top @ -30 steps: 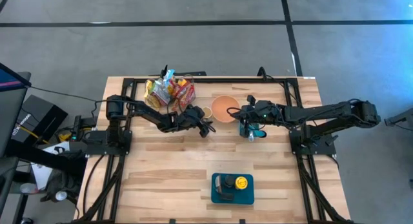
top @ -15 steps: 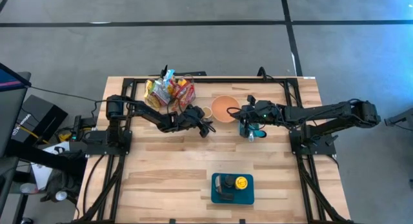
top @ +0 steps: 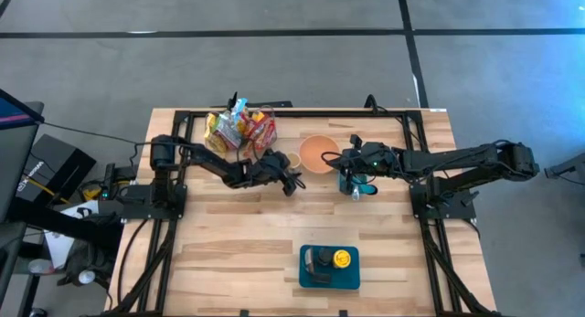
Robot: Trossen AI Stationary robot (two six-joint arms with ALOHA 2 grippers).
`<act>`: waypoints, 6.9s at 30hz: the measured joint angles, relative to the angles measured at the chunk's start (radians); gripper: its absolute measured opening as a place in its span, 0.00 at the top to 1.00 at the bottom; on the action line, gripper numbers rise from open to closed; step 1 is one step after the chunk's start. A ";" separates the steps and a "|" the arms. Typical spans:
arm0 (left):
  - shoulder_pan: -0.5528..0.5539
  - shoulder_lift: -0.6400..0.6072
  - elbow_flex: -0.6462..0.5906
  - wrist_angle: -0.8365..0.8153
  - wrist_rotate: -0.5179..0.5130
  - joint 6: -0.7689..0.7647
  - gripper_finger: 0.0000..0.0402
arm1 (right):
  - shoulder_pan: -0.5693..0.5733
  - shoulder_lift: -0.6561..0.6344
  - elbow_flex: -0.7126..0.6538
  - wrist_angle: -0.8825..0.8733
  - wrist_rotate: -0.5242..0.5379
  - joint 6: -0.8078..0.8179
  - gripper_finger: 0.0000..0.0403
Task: Pick & Place Food Item
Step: Put the gold seasoning bottle into the blue bin
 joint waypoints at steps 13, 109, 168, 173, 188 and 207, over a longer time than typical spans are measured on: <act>-0.073 -0.091 -0.003 -0.099 0.008 0.000 0.30 | 0.001 0.000 -0.001 -0.002 0.000 0.006 1.00; -0.145 -0.377 -0.002 -0.312 0.256 0.130 0.30 | 0.090 0.462 0.225 0.454 -0.259 0.131 0.10; -0.138 -0.377 0.000 -0.369 0.275 0.078 0.04 | 0.060 0.452 0.228 0.338 -0.258 0.146 0.30; -0.138 -0.377 0.000 -0.384 0.271 0.079 0.04 | 0.060 0.445 0.228 0.300 -0.258 0.139 0.30; -0.138 -0.377 -0.001 -0.439 0.260 0.077 0.04 | 0.060 0.233 0.228 0.015 -0.254 0.135 0.30; -0.138 -0.377 -0.001 -0.434 0.242 0.077 0.04 | 0.377 -0.061 0.228 -0.164 -0.196 0.239 0.30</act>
